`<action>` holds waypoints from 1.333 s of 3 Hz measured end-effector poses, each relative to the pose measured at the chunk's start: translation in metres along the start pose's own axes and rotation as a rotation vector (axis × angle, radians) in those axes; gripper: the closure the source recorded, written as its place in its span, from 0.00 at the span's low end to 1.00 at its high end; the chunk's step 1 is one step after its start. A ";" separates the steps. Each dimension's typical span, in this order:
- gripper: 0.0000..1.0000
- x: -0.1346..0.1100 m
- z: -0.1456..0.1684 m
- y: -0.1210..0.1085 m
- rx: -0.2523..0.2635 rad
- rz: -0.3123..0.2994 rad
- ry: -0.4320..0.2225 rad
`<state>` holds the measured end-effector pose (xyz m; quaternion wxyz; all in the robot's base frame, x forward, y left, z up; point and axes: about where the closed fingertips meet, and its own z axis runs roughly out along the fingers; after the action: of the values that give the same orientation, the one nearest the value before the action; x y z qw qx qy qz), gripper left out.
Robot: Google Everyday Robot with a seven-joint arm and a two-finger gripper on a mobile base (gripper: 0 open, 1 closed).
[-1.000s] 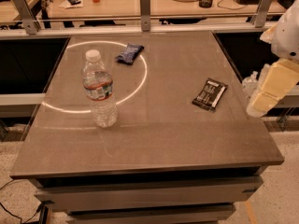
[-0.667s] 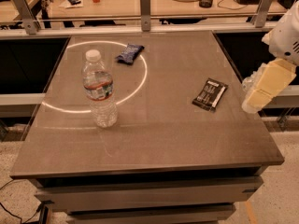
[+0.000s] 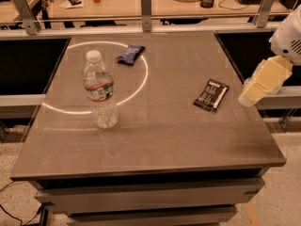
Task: Move rxbar chocolate near rxbar blueberry
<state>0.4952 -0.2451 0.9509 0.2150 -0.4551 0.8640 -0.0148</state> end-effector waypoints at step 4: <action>0.00 -0.016 0.070 0.003 -0.085 -0.009 -0.219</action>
Offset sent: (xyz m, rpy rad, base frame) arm 0.0364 0.0124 -0.0267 0.2198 -0.1855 0.0481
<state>0.5276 -0.2189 0.8918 0.2886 -0.4665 0.8331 0.0709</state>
